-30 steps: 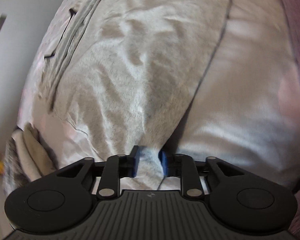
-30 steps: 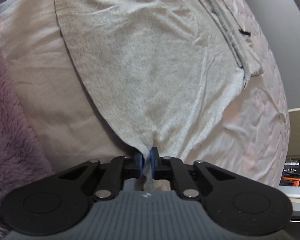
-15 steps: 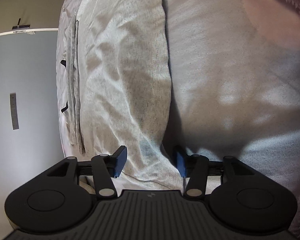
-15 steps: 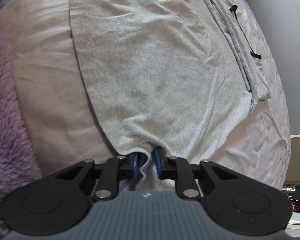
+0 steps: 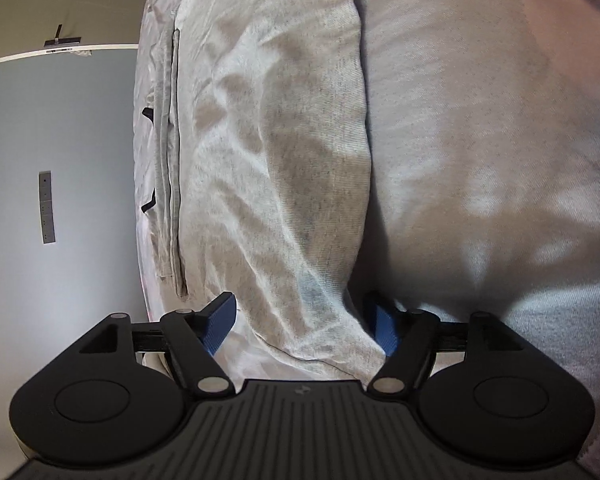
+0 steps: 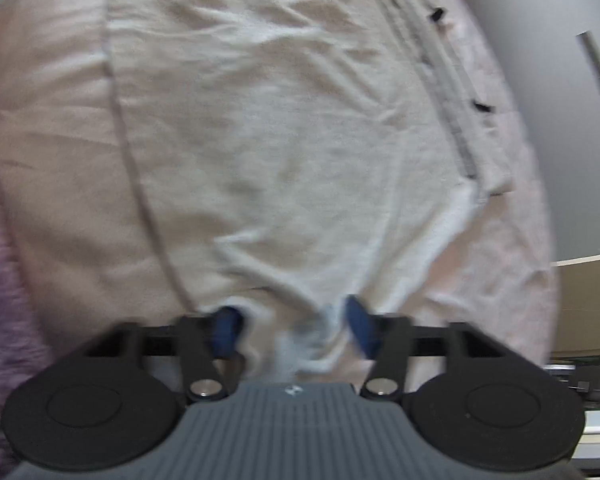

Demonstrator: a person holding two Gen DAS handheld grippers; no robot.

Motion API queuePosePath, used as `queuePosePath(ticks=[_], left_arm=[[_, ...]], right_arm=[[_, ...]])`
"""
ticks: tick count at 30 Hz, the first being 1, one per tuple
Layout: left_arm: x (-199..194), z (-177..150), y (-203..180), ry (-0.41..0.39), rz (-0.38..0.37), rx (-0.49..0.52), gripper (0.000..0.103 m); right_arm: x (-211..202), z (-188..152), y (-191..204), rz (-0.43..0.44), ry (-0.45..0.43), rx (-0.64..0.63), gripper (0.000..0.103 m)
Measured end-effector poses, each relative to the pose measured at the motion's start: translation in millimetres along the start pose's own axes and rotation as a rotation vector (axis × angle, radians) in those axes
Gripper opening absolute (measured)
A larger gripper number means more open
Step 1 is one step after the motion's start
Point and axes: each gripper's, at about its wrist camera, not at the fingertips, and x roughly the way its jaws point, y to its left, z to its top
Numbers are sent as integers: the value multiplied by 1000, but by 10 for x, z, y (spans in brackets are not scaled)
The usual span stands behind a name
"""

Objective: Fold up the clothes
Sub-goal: 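Hold the grey shirt end with both grippers and lift it up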

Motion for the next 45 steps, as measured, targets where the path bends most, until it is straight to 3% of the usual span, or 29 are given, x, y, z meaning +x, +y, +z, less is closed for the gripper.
queuePosePath(ticks=[1,5,9,12,14,17,18,19,22,26,32,39,45], left_arm=[[8,4,1,-2,1,1,70],[22,7,12,-1,-3,-9,70],[51,16,37,-2,-6,-11,69],[53,16,60,-9,-11,-24,66],[45,7,73,-15,-18,-40,59],[35,9,79,-25,-30,-47,43],[26,10,78,-29,-32,-48,39],[20,10,82,-32,-36,-52,29],[14,-2,130,-41,-54,-83,18],[-33,-38,263,-57,-74,-160,6],[-131,-145,550,-86,-107,-315,3],[-298,-274,742,-116,-106,-358,2],[-562,-407,920,-133,-85,-331,1]], right_arm=[[21,12,-10,-25,15,13,101],[70,16,-61,-28,30,54,101],[23,1,-27,-40,-20,3,97],[-36,17,36,-38,-68,-55,82],[-68,39,75,-40,-89,-88,74],[-135,46,110,-45,-119,-114,47],[-147,50,114,-51,-123,-120,32],[-149,58,114,-55,-125,-124,20],[-176,63,106,-60,-134,-130,13],[-218,66,57,-49,-142,-120,11],[-278,69,2,-28,-142,-104,11],[-427,56,-115,-39,-151,-54,10],[-733,20,-304,-71,-188,-2,9]])
